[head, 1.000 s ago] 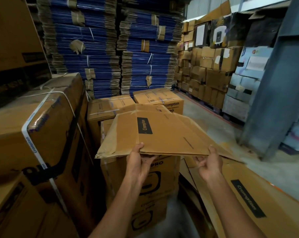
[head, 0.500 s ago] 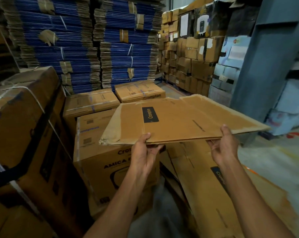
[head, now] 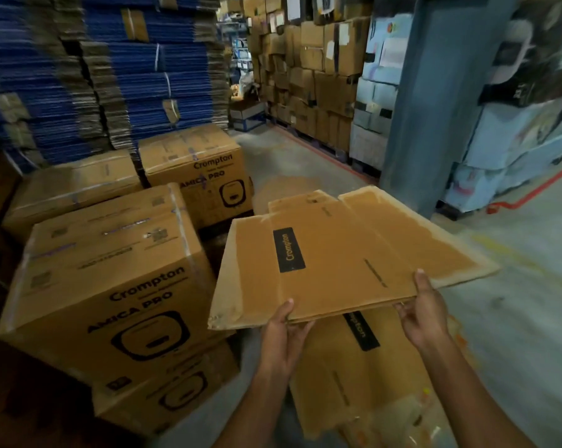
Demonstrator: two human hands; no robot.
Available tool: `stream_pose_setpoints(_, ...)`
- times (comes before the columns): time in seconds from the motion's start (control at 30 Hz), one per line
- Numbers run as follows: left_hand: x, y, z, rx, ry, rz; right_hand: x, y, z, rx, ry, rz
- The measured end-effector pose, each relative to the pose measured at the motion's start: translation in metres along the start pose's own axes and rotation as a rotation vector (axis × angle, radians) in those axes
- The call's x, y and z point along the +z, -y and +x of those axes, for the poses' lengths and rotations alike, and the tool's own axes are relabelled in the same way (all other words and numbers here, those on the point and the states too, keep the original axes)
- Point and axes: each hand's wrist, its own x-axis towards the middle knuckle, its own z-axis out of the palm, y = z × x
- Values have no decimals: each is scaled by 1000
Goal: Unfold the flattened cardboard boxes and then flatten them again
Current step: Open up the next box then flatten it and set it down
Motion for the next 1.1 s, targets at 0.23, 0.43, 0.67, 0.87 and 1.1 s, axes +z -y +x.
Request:
stream_pose_setpoints(0.23,-47,88,41,-108,-296,135,-89,-65,67,245,-139,-107)
stream_pose_setpoints(0.43,-102,143,59,-210,-528,193,-131,-120,93,459,-291,-179)
stream_pose_setpoints(0.67,-158,186,93,-236,-673,136,-170,-178,118,567,-381,-138)
stream_pose_setpoints(0.87,-193,208,112,-244,-610,129,-181,-193,131,617,-247,-153)
stream_pose_setpoints(1.1,-221,208,121,-366,-556,6,-192,-204,129,644,-379,-114)
